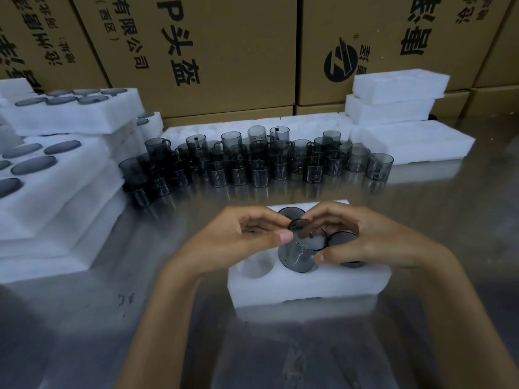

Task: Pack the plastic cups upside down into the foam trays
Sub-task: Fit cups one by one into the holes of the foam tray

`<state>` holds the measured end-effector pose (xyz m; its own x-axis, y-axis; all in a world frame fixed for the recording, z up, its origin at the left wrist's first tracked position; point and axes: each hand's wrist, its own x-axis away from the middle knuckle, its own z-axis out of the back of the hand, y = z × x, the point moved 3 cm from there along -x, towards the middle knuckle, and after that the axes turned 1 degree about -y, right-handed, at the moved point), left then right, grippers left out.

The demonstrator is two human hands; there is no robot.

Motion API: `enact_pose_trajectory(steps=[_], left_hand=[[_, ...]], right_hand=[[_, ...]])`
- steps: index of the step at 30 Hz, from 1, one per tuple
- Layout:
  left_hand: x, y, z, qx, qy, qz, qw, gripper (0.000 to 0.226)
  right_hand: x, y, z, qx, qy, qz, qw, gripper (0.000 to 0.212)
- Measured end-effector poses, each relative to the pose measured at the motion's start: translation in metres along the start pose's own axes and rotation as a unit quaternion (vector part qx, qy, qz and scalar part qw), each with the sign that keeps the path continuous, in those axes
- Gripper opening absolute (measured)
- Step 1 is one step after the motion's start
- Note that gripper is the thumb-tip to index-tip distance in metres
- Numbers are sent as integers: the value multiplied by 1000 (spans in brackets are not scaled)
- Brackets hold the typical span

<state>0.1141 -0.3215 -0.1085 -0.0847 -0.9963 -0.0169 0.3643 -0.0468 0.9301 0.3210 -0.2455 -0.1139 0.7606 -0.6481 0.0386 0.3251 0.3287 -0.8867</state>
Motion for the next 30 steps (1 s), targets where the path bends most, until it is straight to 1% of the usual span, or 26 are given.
enact_pose_trajectory(steps=[2, 7, 11, 13, 16, 19, 20, 22, 24, 25, 27, 28, 30], left_hand=[[-3, -2, -1, -2, 8, 0, 1000, 41], [-3, -2, -2, -27, -26, 7, 999, 58], [-3, -2, -4, -17, -19, 10, 1000, 48], [-4, -3, -4, -19, -23, 11, 999, 47], [-3, -5, -3, -35, -43, 20, 998, 48], [-3, -6, -2, -56, -37, 20, 998, 50], [-3, -6, -1, -64, -31, 16, 997, 50], [-2, -6, -1, -76, -17, 8, 997, 49], [-4, -4, -1, -91, 4, 1, 996, 45], [-5, -4, -2, -106, 19, -3, 994, 43], [-8, -5, -3, -142, 48, -5, 989, 38], [-9, -5, -3, -154, 56, -4, 986, 39], [-10, -7, -4, -159, 61, 11, 985, 48]], right_hand=[[1, -2, 0, 3, 6, -2, 1000, 50], [3, -6, 1, 9, 13, 0, 1000, 53], [3, -7, 1, 5, 20, 4, 1000, 52], [3, -7, 0, 11, 11, -1, 1000, 52], [2, -6, -3, 54, -2, -11, 999, 54], [0, -6, -3, 67, -15, -15, 998, 50], [-1, -6, -2, 51, -1, -12, 999, 45], [-4, -3, 2, 45, 64, 16, 997, 41], [-8, 3, 5, 93, 120, 27, 988, 41], [-9, 6, 6, 114, 127, 17, 985, 43], [-9, 15, 7, 123, 113, -21, 986, 56], [-8, 18, 9, 120, 105, -38, 986, 64], [-8, 20, 10, 117, 94, -63, 987, 75]])
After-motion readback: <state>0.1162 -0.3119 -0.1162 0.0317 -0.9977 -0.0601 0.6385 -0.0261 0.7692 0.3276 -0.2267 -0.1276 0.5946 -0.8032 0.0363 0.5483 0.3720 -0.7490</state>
